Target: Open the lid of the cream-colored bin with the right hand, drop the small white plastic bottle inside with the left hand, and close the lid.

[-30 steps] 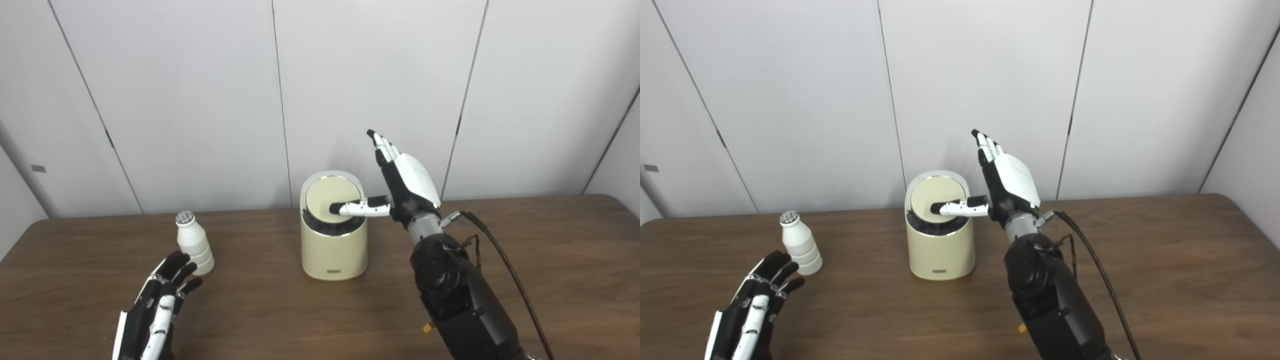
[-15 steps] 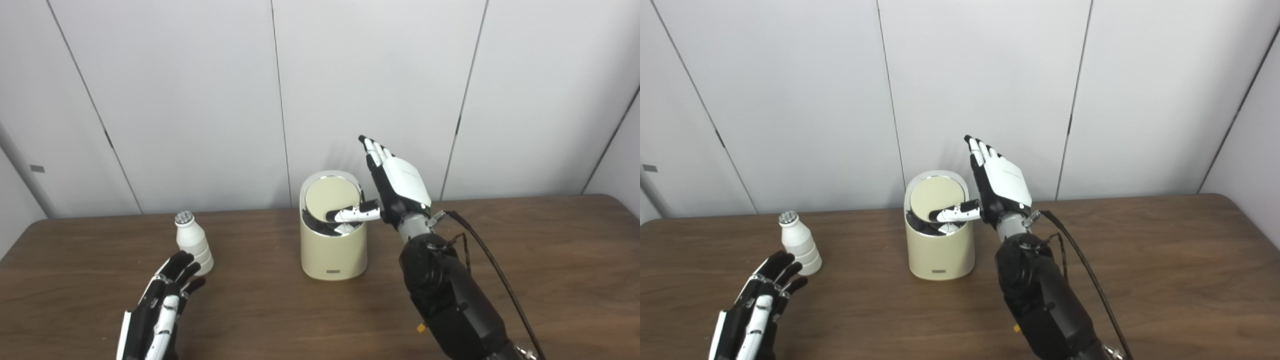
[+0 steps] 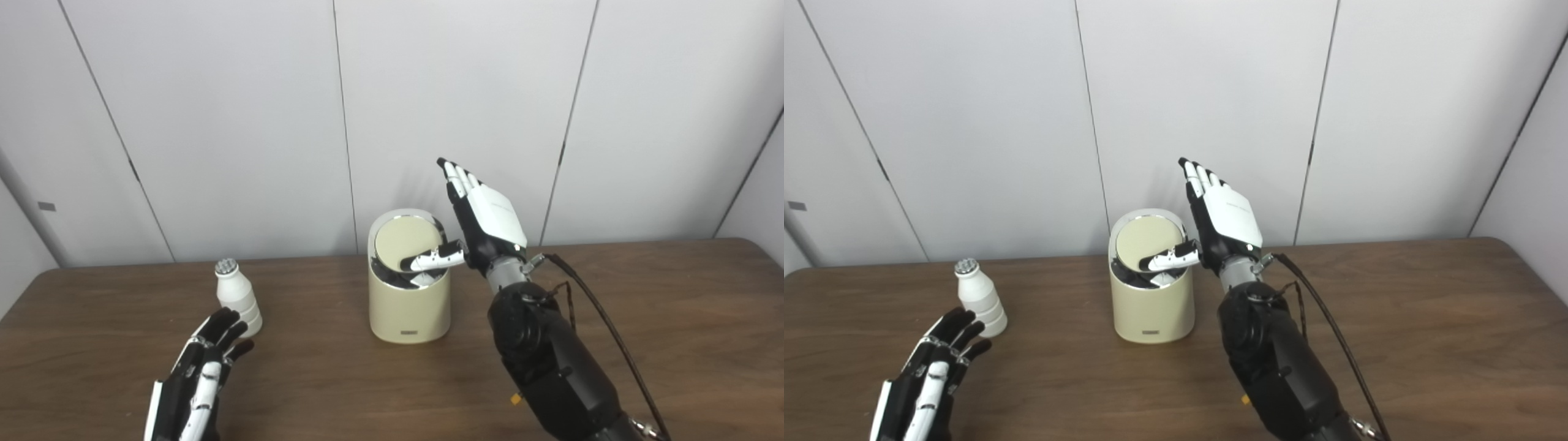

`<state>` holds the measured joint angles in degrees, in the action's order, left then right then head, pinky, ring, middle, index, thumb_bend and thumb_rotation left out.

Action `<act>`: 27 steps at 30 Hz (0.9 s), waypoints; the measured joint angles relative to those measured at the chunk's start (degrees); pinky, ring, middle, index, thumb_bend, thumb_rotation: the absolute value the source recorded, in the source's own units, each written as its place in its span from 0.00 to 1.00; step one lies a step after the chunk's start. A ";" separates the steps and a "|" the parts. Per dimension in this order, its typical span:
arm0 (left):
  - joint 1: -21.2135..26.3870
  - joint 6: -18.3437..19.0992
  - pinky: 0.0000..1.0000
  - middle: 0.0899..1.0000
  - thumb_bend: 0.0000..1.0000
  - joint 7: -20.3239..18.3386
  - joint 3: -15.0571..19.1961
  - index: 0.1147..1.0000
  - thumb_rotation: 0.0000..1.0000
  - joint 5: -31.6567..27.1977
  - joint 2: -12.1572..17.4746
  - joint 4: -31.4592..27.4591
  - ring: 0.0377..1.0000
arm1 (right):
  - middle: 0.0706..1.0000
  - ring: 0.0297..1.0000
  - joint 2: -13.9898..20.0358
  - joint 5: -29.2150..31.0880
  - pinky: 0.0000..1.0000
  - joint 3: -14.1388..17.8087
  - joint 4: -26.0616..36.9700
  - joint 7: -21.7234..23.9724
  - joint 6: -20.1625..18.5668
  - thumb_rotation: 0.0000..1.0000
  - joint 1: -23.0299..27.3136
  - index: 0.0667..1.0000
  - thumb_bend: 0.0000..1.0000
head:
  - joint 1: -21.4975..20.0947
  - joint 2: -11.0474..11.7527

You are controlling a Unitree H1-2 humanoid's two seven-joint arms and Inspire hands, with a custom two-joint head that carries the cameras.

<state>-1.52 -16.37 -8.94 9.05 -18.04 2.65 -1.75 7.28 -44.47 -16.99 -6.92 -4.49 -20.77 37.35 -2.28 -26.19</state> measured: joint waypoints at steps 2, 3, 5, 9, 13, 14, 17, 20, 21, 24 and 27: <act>0.01 0.00 0.78 0.85 0.23 -0.01 0.00 0.82 0.47 0.00 0.00 0.00 0.84 | 1.00 1.00 0.00 0.00 1.00 -0.04 0.10 -0.18 0.62 0.20 0.00 1.00 0.94 | 0.09 0.00; 0.01 0.00 0.78 0.85 0.23 -0.01 0.00 0.81 0.47 0.00 0.00 0.00 0.84 | 1.00 1.00 0.00 0.00 1.00 -0.05 0.14 -0.20 0.74 0.19 0.00 1.00 0.94 | 0.09 0.00; 0.01 0.00 0.78 0.85 0.24 -0.01 0.00 0.82 0.48 0.00 0.00 0.00 0.84 | 1.00 1.00 -0.01 0.00 1.00 -0.05 0.23 -0.21 0.86 0.16 0.00 1.00 0.93 | 0.09 0.00; 0.01 0.00 0.78 0.85 0.25 -0.02 0.00 0.81 0.48 0.00 0.00 0.00 0.84 | 1.00 1.00 -0.01 -0.14 1.00 -0.20 0.49 -0.37 0.97 0.13 0.00 1.00 0.93 | 0.00 0.00; 0.03 0.00 0.78 0.85 0.25 -0.03 -0.01 0.82 0.48 0.00 0.00 0.01 0.84 | 1.00 1.00 -0.05 -0.14 0.98 -0.32 0.76 -0.47 1.07 0.11 0.00 1.00 0.93 | 0.00 0.09; 0.03 0.00 0.78 0.85 0.25 -0.03 -0.01 0.81 0.48 0.00 0.00 0.01 0.84 | 1.00 1.00 -0.05 -0.14 0.98 -0.32 0.76 -0.48 1.07 0.12 0.00 1.00 0.93 | 0.09 0.18; 0.03 0.00 0.77 0.84 0.25 -0.03 0.00 0.81 0.47 0.00 0.00 0.01 0.84 | 1.00 1.00 -0.04 -0.14 0.98 -0.29 0.76 -0.49 1.06 0.14 -0.01 1.00 0.93 | 0.00 0.18; 0.03 0.00 0.78 0.85 0.25 -0.03 0.00 0.82 0.47 0.00 0.00 0.00 0.84 | 1.00 1.00 -0.04 -0.13 0.98 -0.23 0.76 -0.49 1.05 0.15 -0.01 1.00 0.93 | 0.00 0.18; 0.03 0.00 0.78 0.85 0.25 -0.03 0.00 0.82 0.47 0.00 0.00 0.01 0.84 | 1.00 1.00 -0.04 -0.13 0.98 -0.19 0.76 -0.49 1.06 0.16 -0.02 1.00 0.93 | 0.09 0.18; 0.03 0.00 0.78 0.85 0.24 -0.03 0.00 0.82 0.47 0.00 0.00 0.00 0.84 | 1.00 1.00 -0.14 0.37 1.00 0.52 0.79 -0.40 0.97 0.32 -0.11 1.00 0.90 | 0.00 0.26; 0.01 0.00 0.78 0.85 0.24 -0.03 0.00 0.82 0.47 0.00 0.00 0.00 0.84 | 1.00 1.00 -0.17 1.44 1.00 1.91 0.79 0.01 0.69 0.50 -0.55 1.00 0.88 | 0.00 0.26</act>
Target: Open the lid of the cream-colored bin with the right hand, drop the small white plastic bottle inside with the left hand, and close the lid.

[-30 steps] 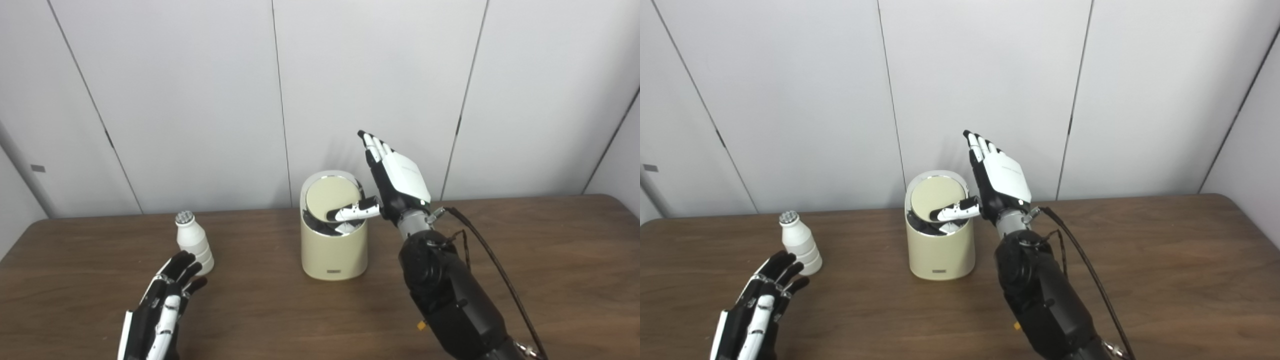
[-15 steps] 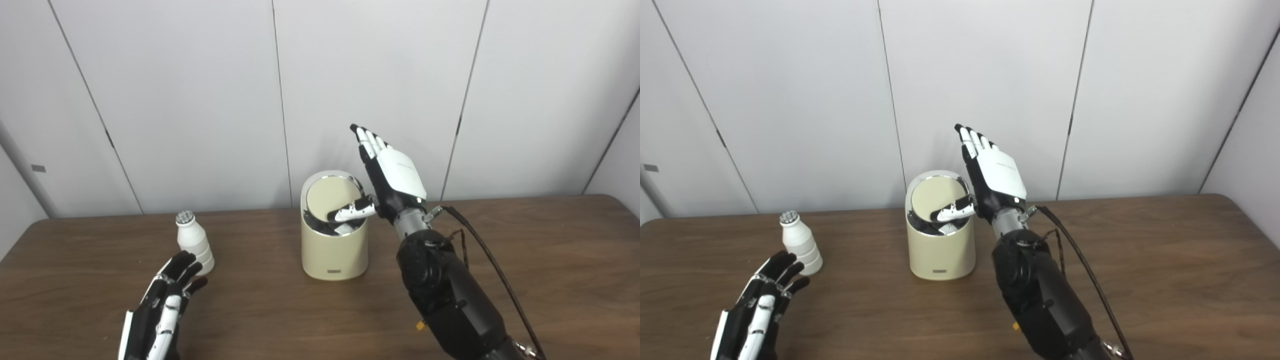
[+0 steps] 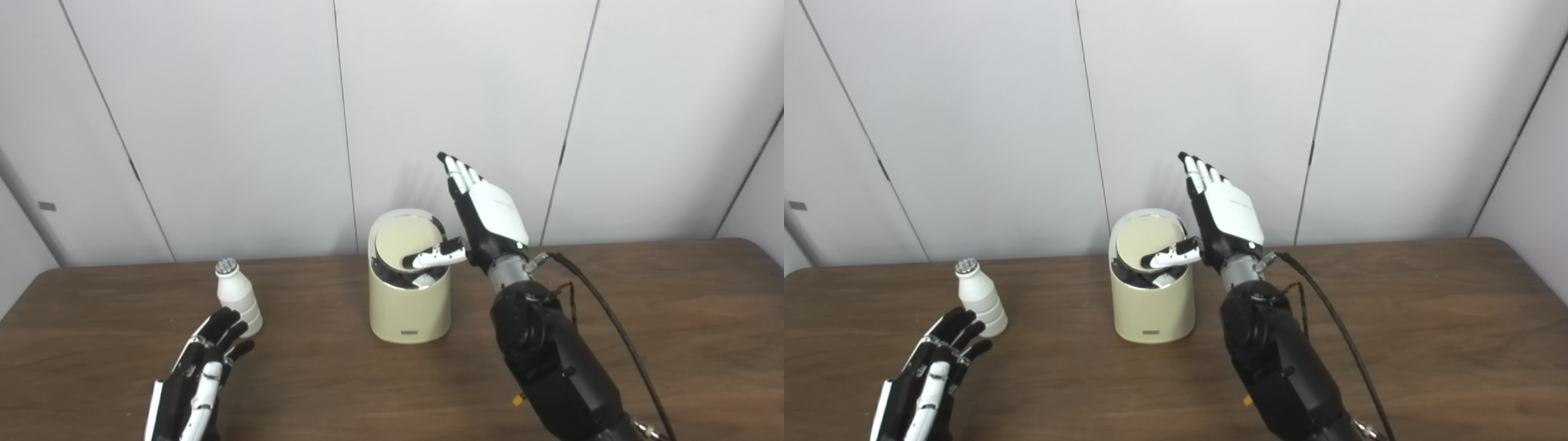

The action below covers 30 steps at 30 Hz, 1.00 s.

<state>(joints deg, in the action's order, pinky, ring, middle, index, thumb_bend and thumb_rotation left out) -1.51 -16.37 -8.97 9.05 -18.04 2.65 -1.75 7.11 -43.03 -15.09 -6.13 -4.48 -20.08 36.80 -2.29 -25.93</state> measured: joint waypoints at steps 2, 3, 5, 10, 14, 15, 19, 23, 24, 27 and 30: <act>-0.02 0.00 0.79 0.85 0.23 0.00 0.02 0.82 0.47 0.00 0.01 0.00 0.84 | 1.00 1.00 -0.02 1.28 1.00 0.84 0.03 0.35 -0.09 0.65 -0.32 1.00 0.87 | 0.00 0.00; -0.02 -0.01 0.79 0.85 0.23 0.00 0.03 0.82 0.47 0.00 0.01 0.00 0.84 | 1.00 1.00 -0.09 1.91 1.00 1.26 0.17 0.59 -0.10 0.69 -0.46 1.00 0.87 | 0.00 0.00; -0.02 -0.01 0.79 0.85 0.24 0.00 0.03 0.82 0.48 0.00 0.01 0.01 0.84 | 1.00 1.00 -0.34 3.27 1.00 1.95 0.43 1.21 -0.11 0.78 -0.56 1.00 0.86 | 0.00 0.00; -0.01 -0.01 0.78 0.85 0.24 0.00 0.02 0.82 0.47 0.00 -0.01 0.00 0.84 | 1.00 1.00 -1.28 9.03 0.90 3.99 1.70 4.16 -0.12 0.92 -0.63 1.00 0.89 | 0.09 0.00; -0.01 -0.01 0.78 0.85 0.24 0.01 0.01 0.82 0.48 0.01 -0.01 0.00 0.84 | 1.00 0.99 -1.68 14.55 0.89 6.11 2.29 5.87 -0.08 0.95 -0.81 1.00 0.91 | 0.09 0.00; -0.02 -0.01 0.78 0.85 0.25 0.01 0.00 0.82 0.48 0.01 -0.01 0.00 0.84 | 1.00 0.99 -1.66 15.41 0.89 6.43 2.42 6.31 -0.07 0.96 -1.04 1.00 0.91 | 0.09 0.00; -0.02 -0.01 0.79 0.86 0.24 -0.01 0.00 0.82 0.48 0.00 0.00 0.00 0.85 | 1.00 0.97 -1.65 19.84 0.88 7.65 3.23 7.36 0.10 0.98 -2.44 1.00 0.92 | 0.17 0.00; -0.02 -0.01 0.79 0.86 0.24 -0.01 0.00 0.82 0.47 0.00 0.00 0.00 0.84 | 0.99 0.97 -2.03 25.38 0.90 10.09 3.52 7.86 0.77 0.98 -3.39 1.00 0.94 | 0.18 0.00; -0.02 -0.01 0.79 0.85 0.24 -0.01 0.00 0.82 0.47 0.00 0.00 0.00 0.84 | 1.00 0.99 -2.17 27.14 0.95 10.86 3.52 7.91 1.83 0.96 -3.57 1.00 0.92 | 0.26 0.09; -0.03 -0.01 0.78 0.85 0.24 -0.02 0.01 0.82 0.47 -0.01 0.00 0.00 0.84 | 1.00 1.00 -3.51 34.06 0.99 14.40 3.32 8.18 7.42 0.95 -4.37 1.00 0.93 | 0.35 0.09; -0.01 -0.02 0.79 0.85 0.26 -0.03 0.00 0.82 0.49 -0.01 -0.01 0.01 0.84 | 1.00 1.00 -4.14 38.61 1.00 16.07 3.02 8.45 12.49 0.95 -5.51 1.00 0.99 | 0.44 -0.09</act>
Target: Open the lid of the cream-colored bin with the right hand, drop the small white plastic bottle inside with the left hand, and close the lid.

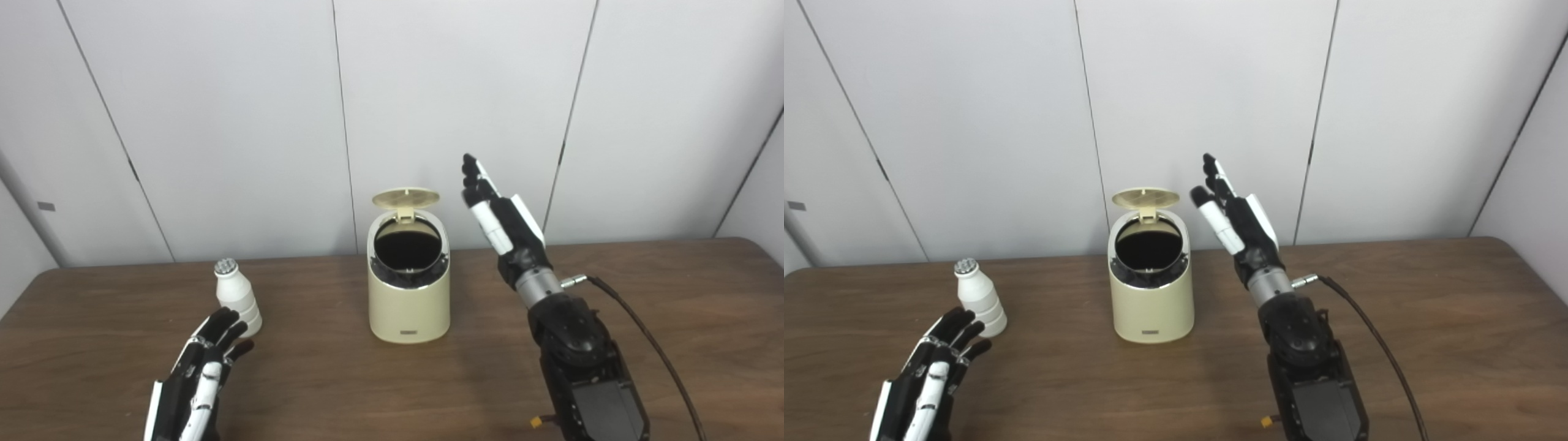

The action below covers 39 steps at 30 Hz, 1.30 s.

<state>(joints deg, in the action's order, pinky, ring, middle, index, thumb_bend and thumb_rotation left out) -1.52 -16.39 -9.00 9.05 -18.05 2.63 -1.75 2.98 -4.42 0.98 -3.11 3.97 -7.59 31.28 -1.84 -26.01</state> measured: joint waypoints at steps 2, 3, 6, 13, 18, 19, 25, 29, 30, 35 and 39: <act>0.02 0.00 0.79 0.85 0.30 0.04 0.00 0.82 0.56 0.03 -0.02 0.00 0.84 | 1.00 1.00 0.21 0.98 1.00 0.25 0.55 0.13 1.33 0.93 -1.24 1.00 1.00 | -0.09 0.00; 0.01 -0.01 0.79 0.85 0.31 0.06 0.01 0.82 0.58 0.05 -0.03 0.00 0.84 | 1.00 1.00 0.31 1.21 1.00 0.40 1.10 0.12 1.58 0.93 -2.06 1.00 1.00 | -0.09 0.00; 0.01 -0.11 0.79 0.85 0.50 0.02 0.03 0.82 0.67 0.07 0.01 0.04 0.85 | 1.00 1.00 1.18 1.50 1.00 1.03 2.54 0.03 3.36 0.87 -4.86 0.99 0.99 | 0.00 0.09; 0.03 -0.31 0.80 0.86 0.64 -0.46 0.06 0.83 0.68 -0.09 0.19 0.29 0.86 | 1.00 0.98 4.88 -1.69 0.96 1.84 3.71 -2.23 12.21 0.85 -12.08 0.98 0.96 | -0.35 0.26; 0.07 -0.74 0.80 0.86 0.67 -0.74 0.13 0.83 0.67 -0.21 0.35 0.59 0.85 | 0.96 0.95 5.25 0.08 0.93 3.25 3.45 -3.09 19.96 0.84 -17.64 0.94 0.79 | -0.53 0.35; 0.08 -0.84 0.80 0.86 0.67 -0.74 0.16 0.83 0.66 -0.22 0.38 0.68 0.85 | 0.94 0.94 5.25 0.33 0.89 3.40 3.30 -3.29 21.40 0.87 -18.40 0.93 0.55 | -0.53 0.35; 0.18 -0.86 0.79 0.85 0.68 -0.67 0.35 0.82 0.66 -0.21 0.39 0.88 0.84 | 0.89 0.89 4.33 6.68 0.83 5.15 1.00 -3.98 29.97 0.76 -22.35 0.85 0.15 | -0.44 0.35; 0.27 -1.03 0.79 0.84 0.67 -0.67 0.48 0.82 0.65 -0.30 0.40 1.24 0.84 | 0.86 0.87 3.90 8.35 0.83 6.31 -1.32 -3.21 32.08 0.69 -24.67 0.82 0.15 | -0.35 0.44; 0.44 -1.24 0.79 0.84 0.67 -0.70 0.51 0.81 0.64 -0.30 0.41 1.38 0.84 | 0.85 0.87 3.90 8.61 0.83 6.80 -1.57 -2.80 32.53 0.68 -24.67 0.82 0.15 | -0.35 0.44; 0.63 -1.41 0.79 0.84 0.70 -0.69 0.50 0.81 0.64 -0.21 0.48 1.77 0.83 | 0.87 0.88 3.12 8.75 0.85 8.92 -2.95 -1.76 32.76 0.75 -24.43 0.84 0.23 | -0.18 0.79; 0.63 -1.61 0.78 0.84 0.67 -0.67 0.50 0.81 0.64 0.12 0.49 1.87 0.84 | 0.86 0.86 2.78 8.32 0.82 10.06 -4.29 -1.38 32.83 0.76 -23.57 0.83 0.24 | 0.70 1.14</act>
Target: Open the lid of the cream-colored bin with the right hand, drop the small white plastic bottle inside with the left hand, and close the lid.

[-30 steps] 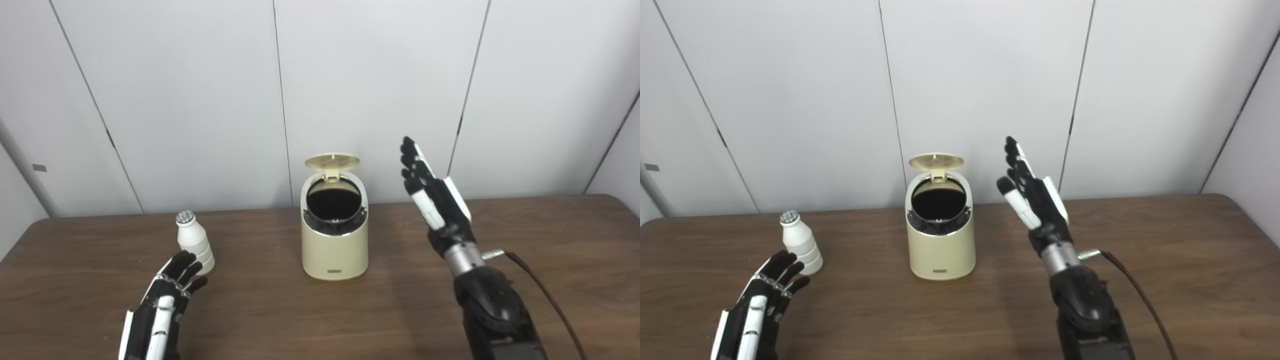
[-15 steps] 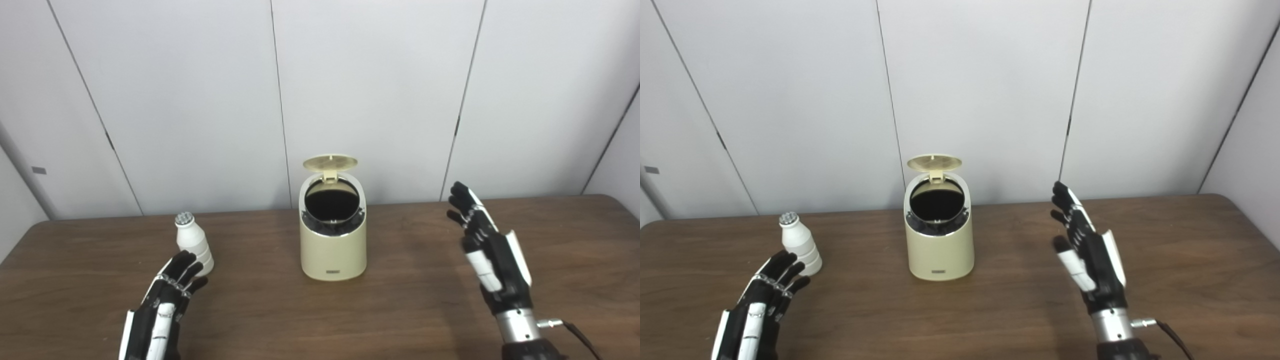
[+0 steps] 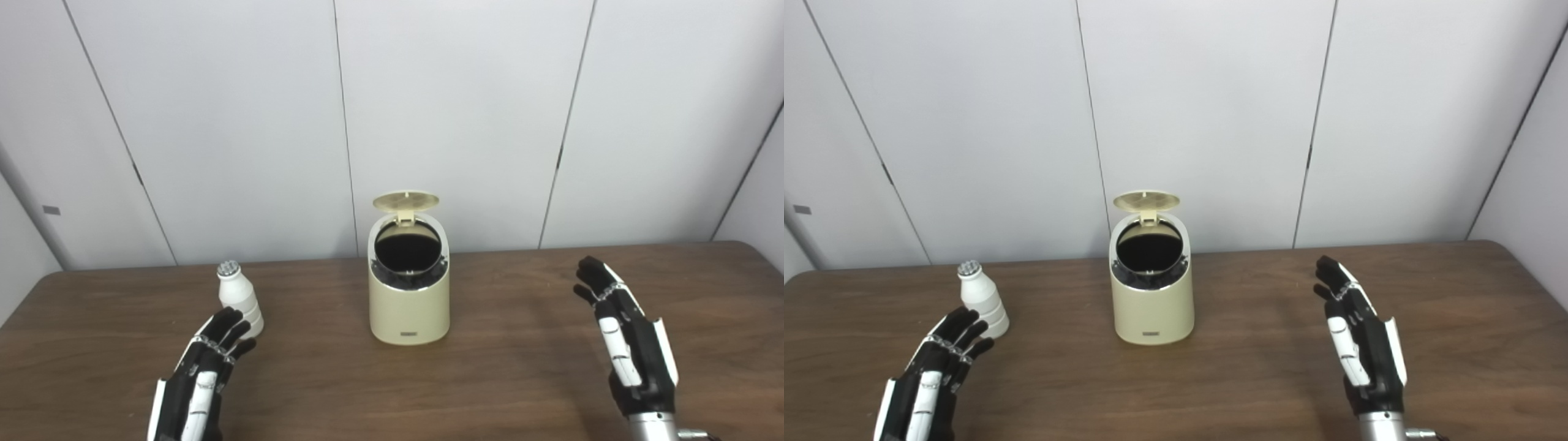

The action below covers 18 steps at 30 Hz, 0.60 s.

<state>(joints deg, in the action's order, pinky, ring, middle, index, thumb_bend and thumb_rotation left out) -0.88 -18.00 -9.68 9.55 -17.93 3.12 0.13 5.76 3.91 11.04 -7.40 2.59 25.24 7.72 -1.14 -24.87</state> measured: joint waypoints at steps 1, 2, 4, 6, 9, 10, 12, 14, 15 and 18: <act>0.00 -0.16 0.78 0.84 0.67 0.01 0.00 0.81 0.63 0.08 0.01 0.09 0.83 | 0.86 0.86 -0.04 -0.16 0.82 0.17 -0.34 0.00 0.00 0.76 0.17 0.82 0.25 | 0.00 0.00; 0.03 -0.57 0.78 0.84 0.67 0.03 -0.03 0.81 0.61 0.34 0.01 0.17 0.83 | 0.86 0.87 -0.06 -0.38 0.83 0.35 -0.54 -0.02 0.00 0.77 0.26 0.83 0.26 | 0.18 0.00; 0.05 -1.54 0.78 0.84 0.66 0.26 -0.13 0.81 0.57 1.84 -0.03 0.24 0.84 | 0.87 0.88 -0.09 -0.91 0.84 0.48 -0.55 -0.26 0.00 0.78 0.28 0.83 0.26 | 0.44 0.00; 0.02 -3.01 0.77 0.84 0.67 0.43 -0.41 0.81 0.51 3.28 -0.05 0.22 0.83 | 0.87 0.88 -0.08 -1.41 0.85 0.54 -0.63 -0.67 0.00 0.79 0.37 0.83 0.25 | 1.93 0.26; -0.24 -3.28 0.76 0.83 0.71 0.64 -0.86 0.80 0.46 4.72 -0.07 -0.30 0.83 | 0.87 0.88 -0.06 -1.88 0.85 0.68 -0.94 -1.30 0.00 0.78 0.63 0.84 0.23 | 3.43 0.35; -0.64 -3.29 0.75 0.83 0.72 0.69 -1.10 0.80 0.44 4.98 -0.06 -0.82 0.82 | 0.87 0.88 -0.06 -2.00 0.84 0.69 -1.02 -1.51 0.00 0.78 0.74 0.84 0.24 | 4.47 0.35; -2.09 -3.33 0.75 0.83 0.75 0.74 -1.39 0.79 0.42 5.61 -0.08 -2.53 0.81 | 0.87 0.88 -0.11 -2.08 0.84 0.66 -1.17 -1.96 0.03 0.77 1.04 0.84 0.23 | 5.28 0.44; -4.01 -3.34 0.74 0.82 0.79 0.95 -1.57 0.78 0.42 6.69 -0.27 -4.34 0.80 | 0.87 0.88 -0.11 -2.00 0.84 0.73 -1.18 -2.09 0.03 0.76 1.14 0.85 0.19 | 6.41 0.61; -4.91 -3.40 0.74 0.81 0.79 1.21 -1.53 0.78 0.42 7.11 -0.38 -5.09 0.80 | 0.87 0.88 -0.10 -1.90 0.85 0.80 -1.19 -2.05 0.03 0.76 1.19 0.85 0.18 | 7.03 0.70; -7.06 -3.67 0.74 0.81 0.81 3.03 -0.75 0.78 0.41 9.52 -0.84 -6.59 0.80 | 0.87 0.88 -0.09 -1.09 0.85 1.05 -1.27 -1.98 0.03 0.75 1.31 0.84 0.14 | 8.52 0.97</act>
<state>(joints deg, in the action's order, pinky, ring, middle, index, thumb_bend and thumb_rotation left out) -7.95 -21.67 -6.65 8.80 -8.41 2.28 -6.46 5.67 2.82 12.09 -8.66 0.61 25.27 9.03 7.38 -23.91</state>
